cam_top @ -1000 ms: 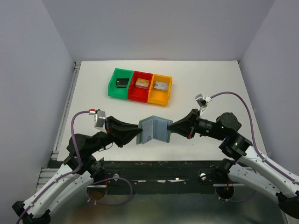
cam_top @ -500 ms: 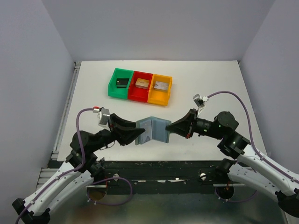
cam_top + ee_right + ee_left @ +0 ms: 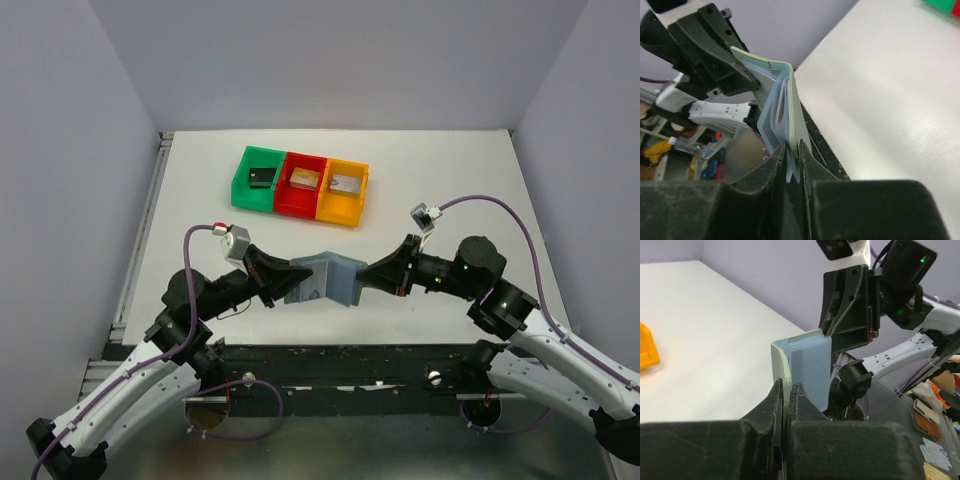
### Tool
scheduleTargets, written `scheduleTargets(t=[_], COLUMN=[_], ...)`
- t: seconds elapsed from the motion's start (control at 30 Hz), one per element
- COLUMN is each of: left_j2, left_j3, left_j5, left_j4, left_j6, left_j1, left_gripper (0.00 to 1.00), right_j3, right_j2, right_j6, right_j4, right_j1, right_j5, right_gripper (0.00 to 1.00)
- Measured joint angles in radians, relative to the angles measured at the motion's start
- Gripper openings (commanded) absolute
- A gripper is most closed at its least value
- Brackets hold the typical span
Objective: Take the credit cards out of the card holder
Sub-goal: Place the card holder at the center of the board.
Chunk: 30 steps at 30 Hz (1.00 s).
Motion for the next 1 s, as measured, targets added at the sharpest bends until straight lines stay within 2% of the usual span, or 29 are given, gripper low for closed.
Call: scheduleTargets(t=[0.03, 0.1, 0.23, 0.33, 0.47, 0.63, 0.83, 1.0], left_j2=[-0.001, -0.002, 0.003, 0.018, 0.097, 0.256, 0.433, 0.601], left_j3=[0.002, 0.003, -0.007, -0.056, -0.203, -0.347, -0.352, -0.323], left_j5=[-0.011, -0.030, -0.086, -0.132, -0.184, -0.222, -0.223, -0.220], left_j4=[-0.022, -0.056, -0.114, -0.096, 0.026, 0.224, 0.462, 0.600], left_j6=[0.003, 0.010, 0.006, -0.026, -0.118, -0.214, -0.261, -0.284], left_j1=[0.000, 0.000, 0.000, 0.000, 0.000, 0.000, 0.001, 0.005], left_gripper=[0.00, 0.00, 0.00, 0.00, 0.00, 0.00, 0.00, 0.00], right_j3=[0.010, 0.020, 0.044, 0.057, 0.057, 0.014, -0.059, -0.072], right_j2=[0.000, -0.003, -0.013, -0.018, -0.007, 0.060, 0.137, 0.162], right_j6=[-0.010, -0.026, -0.060, -0.085, -0.109, -0.111, -0.103, -0.101], right_j4=[-0.039, -0.102, -0.240, -0.313, -0.325, -0.240, -0.173, -0.144], right_j1=[0.000, -0.002, -0.009, -0.011, -0.011, -0.011, -0.011, -0.011], right_j5=[0.019, 0.056, 0.159, 0.224, 0.238, 0.183, 0.121, 0.116], right_gripper=[0.45, 0.52, 0.53, 0.48, 0.43, 0.42, 0.43, 0.43])
